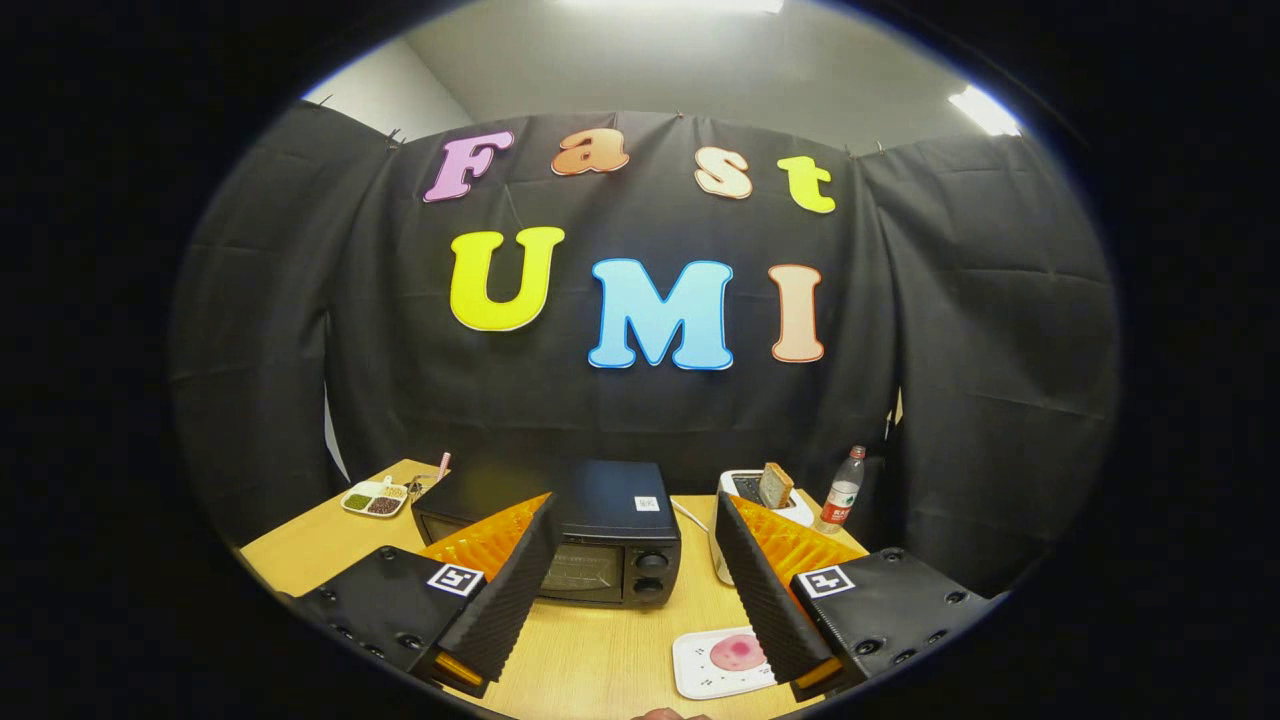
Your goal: Open the toaster oven, put the food inside, and close the toaster oven door.
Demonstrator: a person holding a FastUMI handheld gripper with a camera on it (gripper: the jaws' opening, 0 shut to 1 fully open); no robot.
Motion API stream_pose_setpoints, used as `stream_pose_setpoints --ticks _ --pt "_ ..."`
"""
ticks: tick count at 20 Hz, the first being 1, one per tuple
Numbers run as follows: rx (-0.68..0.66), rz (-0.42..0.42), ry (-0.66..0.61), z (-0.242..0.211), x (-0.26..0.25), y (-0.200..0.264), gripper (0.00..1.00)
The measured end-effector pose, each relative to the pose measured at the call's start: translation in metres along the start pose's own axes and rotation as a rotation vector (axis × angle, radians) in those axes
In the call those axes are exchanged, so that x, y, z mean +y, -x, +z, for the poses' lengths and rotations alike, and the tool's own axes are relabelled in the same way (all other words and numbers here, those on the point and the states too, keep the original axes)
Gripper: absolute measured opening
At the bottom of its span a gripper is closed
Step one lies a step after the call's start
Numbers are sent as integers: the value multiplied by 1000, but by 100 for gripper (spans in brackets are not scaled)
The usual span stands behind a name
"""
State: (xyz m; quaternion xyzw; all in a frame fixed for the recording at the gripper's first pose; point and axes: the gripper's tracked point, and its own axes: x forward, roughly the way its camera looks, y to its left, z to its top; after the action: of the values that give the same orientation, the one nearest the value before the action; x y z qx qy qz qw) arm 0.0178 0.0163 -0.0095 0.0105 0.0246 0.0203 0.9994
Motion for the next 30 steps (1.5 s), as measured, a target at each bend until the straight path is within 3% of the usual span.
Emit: stream_pose_setpoints --ticks 12,30 --pt "81 39 -10 -8 55 -48 98" --pt "310 86 -67 -89 117 -128 98"
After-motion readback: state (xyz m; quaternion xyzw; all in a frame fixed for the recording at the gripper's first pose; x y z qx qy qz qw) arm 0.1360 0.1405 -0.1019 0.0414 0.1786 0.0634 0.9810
